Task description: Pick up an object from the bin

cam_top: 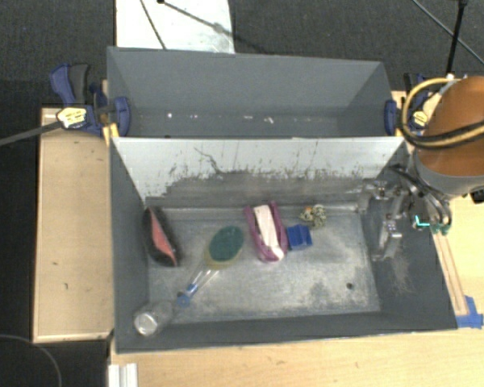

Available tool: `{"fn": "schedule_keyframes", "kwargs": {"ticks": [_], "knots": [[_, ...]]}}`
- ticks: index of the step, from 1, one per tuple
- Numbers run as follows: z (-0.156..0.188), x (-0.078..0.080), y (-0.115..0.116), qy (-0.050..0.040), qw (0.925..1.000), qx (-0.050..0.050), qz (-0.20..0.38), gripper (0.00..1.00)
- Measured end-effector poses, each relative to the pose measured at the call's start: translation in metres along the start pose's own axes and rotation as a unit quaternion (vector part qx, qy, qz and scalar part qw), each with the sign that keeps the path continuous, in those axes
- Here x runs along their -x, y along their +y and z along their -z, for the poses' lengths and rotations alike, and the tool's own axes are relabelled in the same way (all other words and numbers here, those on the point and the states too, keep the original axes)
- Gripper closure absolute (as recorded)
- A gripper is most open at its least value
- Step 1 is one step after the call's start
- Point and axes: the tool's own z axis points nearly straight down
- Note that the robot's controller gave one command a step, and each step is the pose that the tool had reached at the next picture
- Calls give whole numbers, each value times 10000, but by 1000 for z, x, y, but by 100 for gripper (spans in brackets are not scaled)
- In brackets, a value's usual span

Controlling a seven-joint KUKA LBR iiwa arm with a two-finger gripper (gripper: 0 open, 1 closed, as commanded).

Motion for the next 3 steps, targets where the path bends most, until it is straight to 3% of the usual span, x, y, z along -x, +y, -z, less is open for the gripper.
{"fn": "schedule_keyframes", "kwargs": {"ticks": [1, 2, 3], "knots": [[-97, 25, 93, -61, 9952, -3, -974, 0], [-67, 28, 102, -57, 9949, 3, -1007, 0], [-63, 26, 96, -58, 9889, 2, -1483, 0]]}}
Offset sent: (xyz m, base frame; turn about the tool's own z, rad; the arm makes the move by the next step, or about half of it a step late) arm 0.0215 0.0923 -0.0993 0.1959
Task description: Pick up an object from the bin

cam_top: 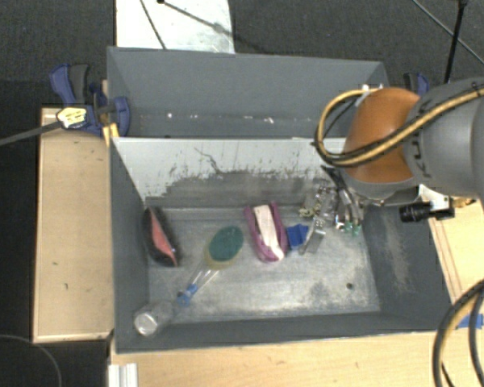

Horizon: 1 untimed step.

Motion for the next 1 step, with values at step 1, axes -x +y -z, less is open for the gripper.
{"fn": "schedule_keyframes", "kwargs": {"ticks": [1], "knots": [[-35, 10, -5, 12, 9981, -1, -621, 0]]}}
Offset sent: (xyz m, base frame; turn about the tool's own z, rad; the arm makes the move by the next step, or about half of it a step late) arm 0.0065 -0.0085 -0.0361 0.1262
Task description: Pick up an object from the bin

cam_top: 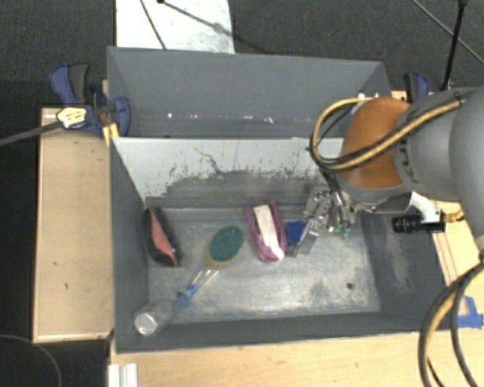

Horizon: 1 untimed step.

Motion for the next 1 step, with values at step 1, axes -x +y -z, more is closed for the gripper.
{"fn": "schedule_keyframes", "kwargs": {"ticks": [1], "knots": [[1, -11, 14, 19, 10000, -11, -92, 0]]}}
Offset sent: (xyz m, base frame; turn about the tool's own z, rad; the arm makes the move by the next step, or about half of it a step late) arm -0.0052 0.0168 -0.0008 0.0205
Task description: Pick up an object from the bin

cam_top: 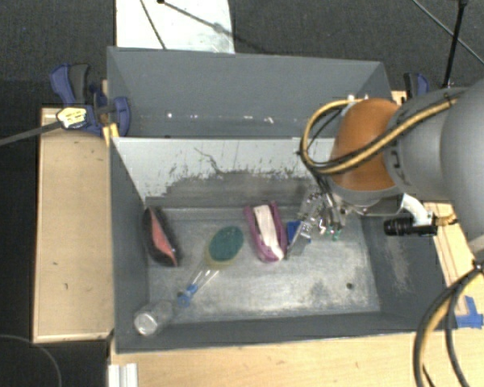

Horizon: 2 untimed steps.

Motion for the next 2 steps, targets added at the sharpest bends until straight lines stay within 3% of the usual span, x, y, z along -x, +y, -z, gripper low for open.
{"fn": "schedule_keyframes", "kwargs": {"ticks": [1, 2], "knots": [[4, 3, 1, -49, 10000, 19, 15, 100], [98, 6, 2, -46, 10000, 20, 54, 100]]}}
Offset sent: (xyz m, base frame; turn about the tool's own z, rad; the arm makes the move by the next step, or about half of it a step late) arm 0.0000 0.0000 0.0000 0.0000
